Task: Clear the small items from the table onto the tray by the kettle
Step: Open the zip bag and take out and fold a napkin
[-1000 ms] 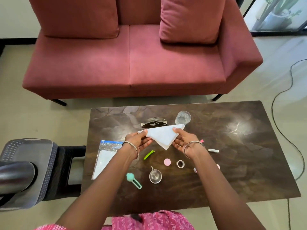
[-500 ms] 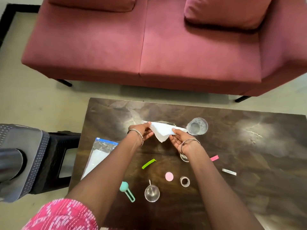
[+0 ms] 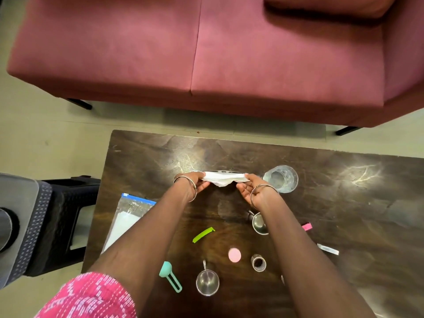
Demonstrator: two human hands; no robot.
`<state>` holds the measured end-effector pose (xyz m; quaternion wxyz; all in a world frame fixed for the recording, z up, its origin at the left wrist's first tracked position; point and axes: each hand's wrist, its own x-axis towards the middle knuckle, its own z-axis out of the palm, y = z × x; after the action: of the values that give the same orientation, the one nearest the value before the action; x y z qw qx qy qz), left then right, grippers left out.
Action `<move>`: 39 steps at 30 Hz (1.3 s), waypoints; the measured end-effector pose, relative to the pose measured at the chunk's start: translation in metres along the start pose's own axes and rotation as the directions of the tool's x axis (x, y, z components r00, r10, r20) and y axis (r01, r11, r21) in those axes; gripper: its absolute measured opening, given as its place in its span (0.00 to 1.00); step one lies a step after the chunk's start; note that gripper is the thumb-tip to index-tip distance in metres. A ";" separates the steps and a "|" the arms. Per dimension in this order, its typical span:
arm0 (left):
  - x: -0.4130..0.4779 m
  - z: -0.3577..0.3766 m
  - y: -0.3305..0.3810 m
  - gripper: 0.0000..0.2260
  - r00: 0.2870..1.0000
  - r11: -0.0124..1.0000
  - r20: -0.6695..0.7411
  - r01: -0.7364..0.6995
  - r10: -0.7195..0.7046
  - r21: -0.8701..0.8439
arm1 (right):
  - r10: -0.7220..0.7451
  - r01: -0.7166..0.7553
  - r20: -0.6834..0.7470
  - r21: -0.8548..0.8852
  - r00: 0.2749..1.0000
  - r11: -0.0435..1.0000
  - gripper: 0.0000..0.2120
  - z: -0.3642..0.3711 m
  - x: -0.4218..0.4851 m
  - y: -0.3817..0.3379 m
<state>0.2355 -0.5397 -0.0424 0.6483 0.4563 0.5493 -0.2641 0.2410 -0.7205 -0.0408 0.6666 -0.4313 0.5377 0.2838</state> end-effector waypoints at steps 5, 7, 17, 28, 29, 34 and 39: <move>0.009 -0.003 0.001 0.08 0.999 0.997 -0.032 0.027 -0.024 0.071 | -0.044 0.047 -0.102 0.021 0.994 0.999 0.02 -0.001 0.014 0.003; 0.010 -0.004 0.001 0.08 0.999 0.997 -0.043 0.032 -0.029 0.072 | -0.096 0.098 -0.142 0.008 0.985 0.995 0.01 -0.002 0.019 0.008; 0.022 -0.002 -0.002 0.10 0.999 0.994 -0.043 0.038 -0.034 0.099 | -0.116 0.123 -0.280 0.008 0.953 0.992 0.06 -0.009 0.036 0.020; 0.039 -0.015 -0.009 0.11 0.997 0.999 -0.073 0.022 -0.023 -0.026 | 0.006 0.022 -0.213 0.129 0.977 0.991 0.07 -0.002 0.043 0.014; 0.040 -0.018 -0.010 0.11 0.997 0.999 -0.075 0.018 -0.021 -0.040 | 0.018 0.007 -0.218 0.116 0.976 0.993 0.05 -0.001 0.043 0.014; 0.036 -0.034 -0.010 0.06 0.986 0.991 -0.135 -0.105 0.094 -0.078 | 0.012 0.005 -0.238 0.070 0.971 0.998 0.07 -0.005 0.044 0.017; 0.037 -0.040 -0.011 0.11 0.947 0.945 -0.106 -0.286 0.304 0.158 | -0.144 0.168 -0.305 0.053 0.941 0.984 0.05 -0.006 0.035 0.025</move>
<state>0.2166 -0.5036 -0.0809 0.6099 0.5941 0.4954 -0.1722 0.2260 -0.7175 -0.0817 0.6138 -0.4843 0.6075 0.1402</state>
